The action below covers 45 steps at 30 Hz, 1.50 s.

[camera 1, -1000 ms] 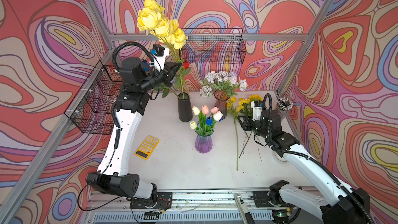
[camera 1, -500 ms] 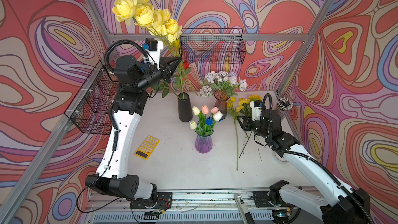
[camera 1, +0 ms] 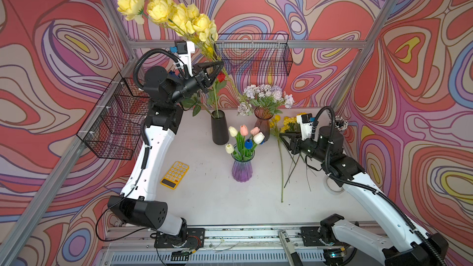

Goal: Pick out yellow flowers from the vase
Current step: Place the flower at the center of the board.

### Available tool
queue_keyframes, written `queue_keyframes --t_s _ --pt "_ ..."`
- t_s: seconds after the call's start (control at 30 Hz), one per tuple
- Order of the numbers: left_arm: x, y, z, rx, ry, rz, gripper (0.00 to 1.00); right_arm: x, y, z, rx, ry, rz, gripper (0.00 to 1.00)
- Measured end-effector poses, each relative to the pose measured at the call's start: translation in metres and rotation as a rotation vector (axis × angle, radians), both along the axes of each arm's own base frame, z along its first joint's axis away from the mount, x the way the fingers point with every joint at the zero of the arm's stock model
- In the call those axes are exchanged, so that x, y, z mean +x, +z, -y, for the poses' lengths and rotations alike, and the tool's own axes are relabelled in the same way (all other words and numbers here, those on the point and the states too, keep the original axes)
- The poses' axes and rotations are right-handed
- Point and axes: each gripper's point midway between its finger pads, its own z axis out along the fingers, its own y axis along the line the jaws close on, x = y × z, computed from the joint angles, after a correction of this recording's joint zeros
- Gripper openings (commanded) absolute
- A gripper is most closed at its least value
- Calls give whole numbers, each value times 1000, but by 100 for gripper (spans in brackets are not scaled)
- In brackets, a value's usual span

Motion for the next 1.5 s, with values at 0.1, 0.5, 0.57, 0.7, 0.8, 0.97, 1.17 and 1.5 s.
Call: queue_keyframes --t_s 0.1,0.5,0.57,0.7,0.8,0.97,1.17,1.5 --pt "-4 -11 20 1 -52 -30 0 -8 33 -10 9 83 77 44" --pt "-17 -61 87 -20 -222 -147 0 -27 86 -43 48 340 176 51" --pt "-19 -69 96 -20 -245 -168 0 -31 85 -47 63 380 162 51" --pt "-27 -75 107 -20 -285 -184 0 -33 84 -54 86 428 139 51" --pt "-34 -74 113 -20 -314 -177 0 -34 85 -55 96 437 136 49" --pt "-44 -85 119 -6 -357 -182 0 -36 86 -59 128 474 118 44" --pt "-51 -92 122 12 -401 -191 0 -36 85 -64 159 503 82 34" --pt "-65 -88 123 11 -469 -159 0 -35 83 -66 190 512 57 21"
